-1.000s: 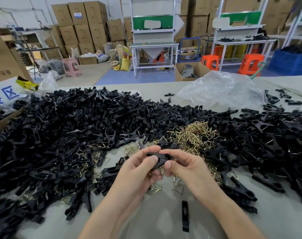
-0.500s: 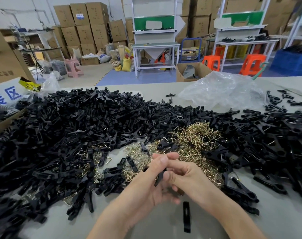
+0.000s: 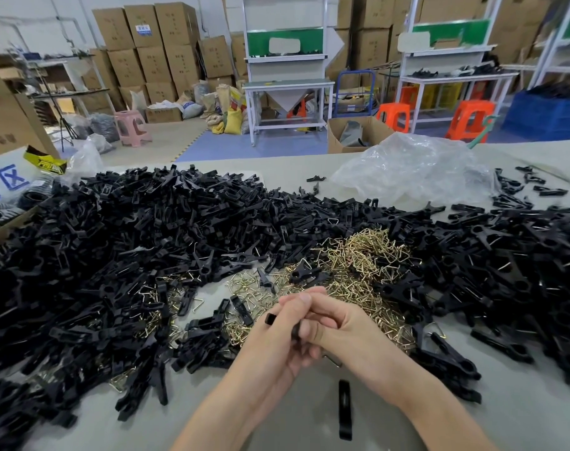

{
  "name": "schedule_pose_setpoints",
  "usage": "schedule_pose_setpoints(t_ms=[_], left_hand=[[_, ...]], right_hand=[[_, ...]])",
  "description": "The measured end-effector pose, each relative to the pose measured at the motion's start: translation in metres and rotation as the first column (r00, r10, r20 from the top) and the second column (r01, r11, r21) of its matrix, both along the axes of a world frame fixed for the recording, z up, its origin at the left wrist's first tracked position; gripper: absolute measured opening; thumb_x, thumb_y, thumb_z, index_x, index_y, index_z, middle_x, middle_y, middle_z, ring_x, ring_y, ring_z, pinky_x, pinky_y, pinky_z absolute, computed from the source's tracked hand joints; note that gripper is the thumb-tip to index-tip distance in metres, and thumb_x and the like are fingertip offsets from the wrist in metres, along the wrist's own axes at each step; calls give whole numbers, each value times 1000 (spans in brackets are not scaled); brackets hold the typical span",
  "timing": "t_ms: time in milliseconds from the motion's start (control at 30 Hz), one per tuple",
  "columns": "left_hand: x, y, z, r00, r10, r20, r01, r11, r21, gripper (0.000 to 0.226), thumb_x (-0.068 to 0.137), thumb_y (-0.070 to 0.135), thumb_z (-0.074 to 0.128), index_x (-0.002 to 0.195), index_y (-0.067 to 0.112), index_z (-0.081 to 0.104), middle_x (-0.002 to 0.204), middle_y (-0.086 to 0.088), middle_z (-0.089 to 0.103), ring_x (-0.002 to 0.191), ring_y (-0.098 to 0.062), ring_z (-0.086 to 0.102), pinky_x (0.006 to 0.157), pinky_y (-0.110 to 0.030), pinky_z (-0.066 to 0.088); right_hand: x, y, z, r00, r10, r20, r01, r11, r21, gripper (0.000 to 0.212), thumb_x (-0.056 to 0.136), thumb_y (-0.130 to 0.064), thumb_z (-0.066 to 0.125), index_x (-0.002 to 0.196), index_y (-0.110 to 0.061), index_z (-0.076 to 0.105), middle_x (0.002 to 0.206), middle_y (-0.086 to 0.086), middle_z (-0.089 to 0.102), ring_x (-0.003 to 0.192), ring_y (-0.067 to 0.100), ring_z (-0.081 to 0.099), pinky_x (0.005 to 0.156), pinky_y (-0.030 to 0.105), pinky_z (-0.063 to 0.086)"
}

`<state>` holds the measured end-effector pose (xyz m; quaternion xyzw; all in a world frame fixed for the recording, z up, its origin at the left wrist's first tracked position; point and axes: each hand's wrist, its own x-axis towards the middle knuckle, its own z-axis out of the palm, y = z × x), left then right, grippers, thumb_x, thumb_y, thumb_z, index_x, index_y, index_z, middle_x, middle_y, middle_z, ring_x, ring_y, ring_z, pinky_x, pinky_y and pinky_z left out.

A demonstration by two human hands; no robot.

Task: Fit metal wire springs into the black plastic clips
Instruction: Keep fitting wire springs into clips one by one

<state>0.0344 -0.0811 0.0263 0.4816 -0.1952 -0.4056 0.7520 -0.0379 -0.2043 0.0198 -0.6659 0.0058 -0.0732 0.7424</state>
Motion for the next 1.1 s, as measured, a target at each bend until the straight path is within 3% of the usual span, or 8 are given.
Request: schedule_pose_setpoints(t_ms=[100,200,300,500,667,767,900,1100], left_hand=[[1,-2,1,998,52,47,-53,998,20,23,84,35,72,91,13,76,69,-4,63,48,-9,47,43,-18,38],[3,-2,1,992,117,52,-118,993,23,18,84,33,73,69,22,69,59,3,50,45,-7,35,39,-19,30],[3,-2,-1,989,125,73,-126,992,13,16,82,32,67,67,25,67,61,4,50,50,-9,35,41,-21,30],[2,-5,-8,979,144,142,-148,989,14,8,81,33,66,81,26,69,64,4,54,49,-9,37,42,-22,30],[2,-4,-9,967,141,211,-153,987,41,24,74,47,67,91,31,70,65,4,53,50,-9,38,44,-24,30],[1,-3,-9,962,128,241,-143,989,45,30,74,50,66,100,37,71,65,4,52,50,-9,39,43,-23,32],[1,-3,-8,956,125,266,-137,990,25,24,85,46,65,106,36,70,68,4,55,49,-10,40,42,-23,32],[5,0,-7,983,135,125,-140,990,33,42,82,54,72,116,29,71,63,0,54,43,-11,36,37,-20,32]], right_hand=[[-1,1,2,999,48,10,-49,996,72,54,85,-28,75,137,-33,62,109,36,55,74,15,62,81,27,55],[-3,3,2,997,79,14,-80,993,85,80,74,-51,81,147,-40,49,124,11,65,86,17,64,89,32,55],[1,12,2,1000,16,-4,-16,999,35,92,66,-65,81,147,-51,42,133,-9,64,93,22,67,88,32,57],[5,27,-2,989,-144,10,144,989,24,67,73,-64,80,133,-63,51,124,-17,68,104,9,69,77,28,59],[7,28,-4,988,-156,8,156,986,55,59,77,-49,74,130,-65,52,123,-20,67,109,23,68,81,37,62],[7,27,-6,988,-157,8,156,986,56,59,76,-46,73,128,-65,53,116,-15,71,98,16,70,84,37,62],[6,26,-6,987,-162,22,161,986,37,59,79,-44,72,132,-61,53,97,0,71,78,14,65,70,28,56],[5,19,0,998,-51,42,54,997,-64,55,81,-59,75,131,-38,64,87,1,67,66,12,63,70,25,57]])
